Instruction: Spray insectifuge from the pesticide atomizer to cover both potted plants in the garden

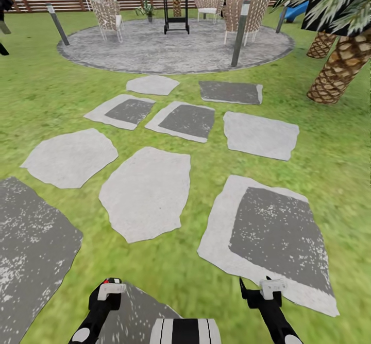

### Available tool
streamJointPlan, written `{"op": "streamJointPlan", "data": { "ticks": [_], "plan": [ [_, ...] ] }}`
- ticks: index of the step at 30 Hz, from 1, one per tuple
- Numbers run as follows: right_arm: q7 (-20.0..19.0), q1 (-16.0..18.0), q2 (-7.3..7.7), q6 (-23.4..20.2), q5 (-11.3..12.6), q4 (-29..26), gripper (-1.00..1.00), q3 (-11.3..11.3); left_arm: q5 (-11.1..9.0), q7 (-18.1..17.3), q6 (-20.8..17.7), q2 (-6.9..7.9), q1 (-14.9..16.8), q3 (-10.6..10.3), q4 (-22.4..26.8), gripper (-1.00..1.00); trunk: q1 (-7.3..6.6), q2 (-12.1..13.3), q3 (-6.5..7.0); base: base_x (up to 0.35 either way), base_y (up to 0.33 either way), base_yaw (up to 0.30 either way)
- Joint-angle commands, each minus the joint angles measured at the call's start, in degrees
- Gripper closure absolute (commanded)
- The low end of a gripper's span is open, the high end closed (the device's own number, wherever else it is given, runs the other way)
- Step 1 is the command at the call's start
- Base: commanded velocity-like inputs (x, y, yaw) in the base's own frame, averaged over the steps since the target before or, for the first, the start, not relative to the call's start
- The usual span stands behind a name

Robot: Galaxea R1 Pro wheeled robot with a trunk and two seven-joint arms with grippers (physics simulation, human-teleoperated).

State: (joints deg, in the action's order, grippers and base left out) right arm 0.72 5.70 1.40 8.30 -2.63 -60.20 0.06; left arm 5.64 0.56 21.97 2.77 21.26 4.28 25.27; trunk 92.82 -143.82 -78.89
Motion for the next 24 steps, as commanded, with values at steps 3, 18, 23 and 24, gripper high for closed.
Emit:
{"op": "streamJointPlan", "data": {
  "ticks": [3,18,23,24],
  "plan": [
    [0.1,0.0,0.01,0.1,-0.3,0.1,-1.00,0.1,0.6,0.0,0.0,-0.11,0.1,0.3,-0.1,1.00,-0.08,0.0,0.64,0.000,0.000,0.000],
    [0.1,0.0,-0.08,0.2,-0.1,0.0,-1.00,0.1,0.5,0.0,-0.6,-0.21,0.1,0.3,-0.3,1.00,-0.47,0.2,3.96,0.000,0.000,0.000],
    [0.6,0.0,0.07,2.9,-0.4,-0.2,-1.00,-0.2,0.6,0.0,-0.7,-0.01,-0.3,0.3,-0.7,1.00,-0.60,0.3,5.07,0.000,0.000,0.000],
    [1.1,-0.1,0.08,2.9,-0.4,-0.2,-1.00,-0.1,0.7,0.0,-0.7,0.03,-0.4,0.3,-0.8,1.00,-0.63,0.3,5.29,0.000,0.000,0.000]
  ]
}}
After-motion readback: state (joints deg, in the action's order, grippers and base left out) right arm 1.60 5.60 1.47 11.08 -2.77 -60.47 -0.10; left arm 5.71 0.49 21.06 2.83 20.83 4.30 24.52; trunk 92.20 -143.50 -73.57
